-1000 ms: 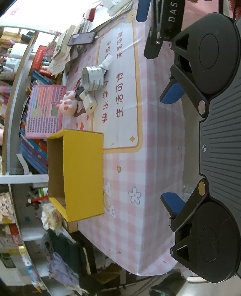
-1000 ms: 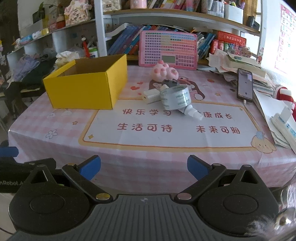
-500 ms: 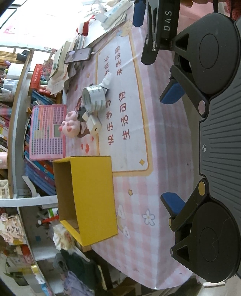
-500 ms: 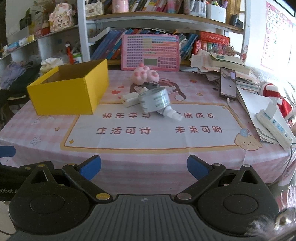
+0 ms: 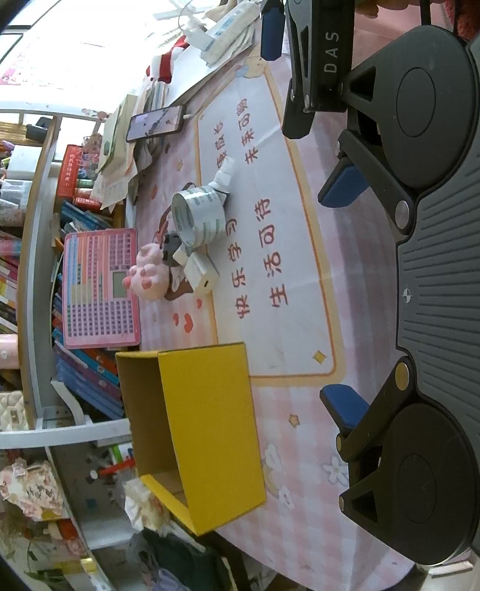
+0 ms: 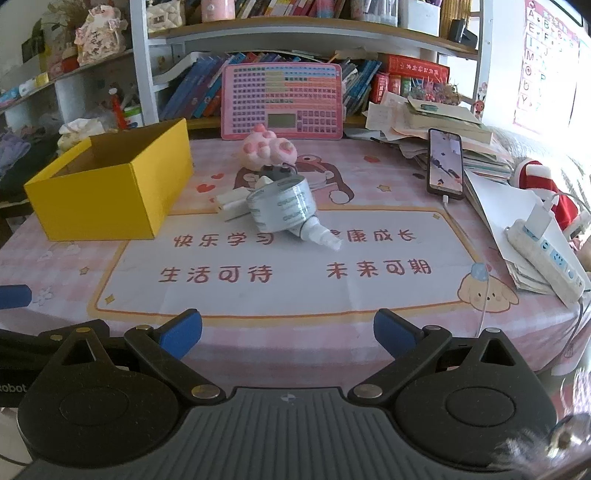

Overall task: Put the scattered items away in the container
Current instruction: 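Move the right tool to the clear tape roll and close on it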

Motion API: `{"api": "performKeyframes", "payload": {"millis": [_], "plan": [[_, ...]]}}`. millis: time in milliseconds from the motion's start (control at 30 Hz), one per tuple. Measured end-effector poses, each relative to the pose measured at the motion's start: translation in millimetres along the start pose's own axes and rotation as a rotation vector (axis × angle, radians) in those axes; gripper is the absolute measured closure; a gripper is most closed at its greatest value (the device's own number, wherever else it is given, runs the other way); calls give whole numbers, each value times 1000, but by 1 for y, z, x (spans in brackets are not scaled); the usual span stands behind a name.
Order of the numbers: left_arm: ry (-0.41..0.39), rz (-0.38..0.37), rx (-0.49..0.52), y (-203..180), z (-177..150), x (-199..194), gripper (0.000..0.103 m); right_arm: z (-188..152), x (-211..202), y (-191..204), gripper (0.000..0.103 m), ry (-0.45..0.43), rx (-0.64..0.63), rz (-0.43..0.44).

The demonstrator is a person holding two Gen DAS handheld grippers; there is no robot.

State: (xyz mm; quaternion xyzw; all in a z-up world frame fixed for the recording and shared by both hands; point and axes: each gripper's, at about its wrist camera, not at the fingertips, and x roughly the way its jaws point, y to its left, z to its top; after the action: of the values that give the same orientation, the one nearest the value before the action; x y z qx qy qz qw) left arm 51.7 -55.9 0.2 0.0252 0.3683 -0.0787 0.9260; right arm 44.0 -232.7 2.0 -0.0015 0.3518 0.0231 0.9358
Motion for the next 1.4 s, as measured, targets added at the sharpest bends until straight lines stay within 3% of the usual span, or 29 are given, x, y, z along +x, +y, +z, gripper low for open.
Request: {"api": "performKeyframes", "payload": {"millis": [367, 800, 1400], "plan": [[30, -31, 13, -9, 19, 40, 1, 22, 40, -13, 2, 61, -5, -9], [49, -56, 54, -17, 53, 77, 6, 60, 75, -29, 2, 59, -11, 8], [100, -18, 84, -33, 90, 118, 7, 108, 142, -28, 2, 115, -94, 159]]}}
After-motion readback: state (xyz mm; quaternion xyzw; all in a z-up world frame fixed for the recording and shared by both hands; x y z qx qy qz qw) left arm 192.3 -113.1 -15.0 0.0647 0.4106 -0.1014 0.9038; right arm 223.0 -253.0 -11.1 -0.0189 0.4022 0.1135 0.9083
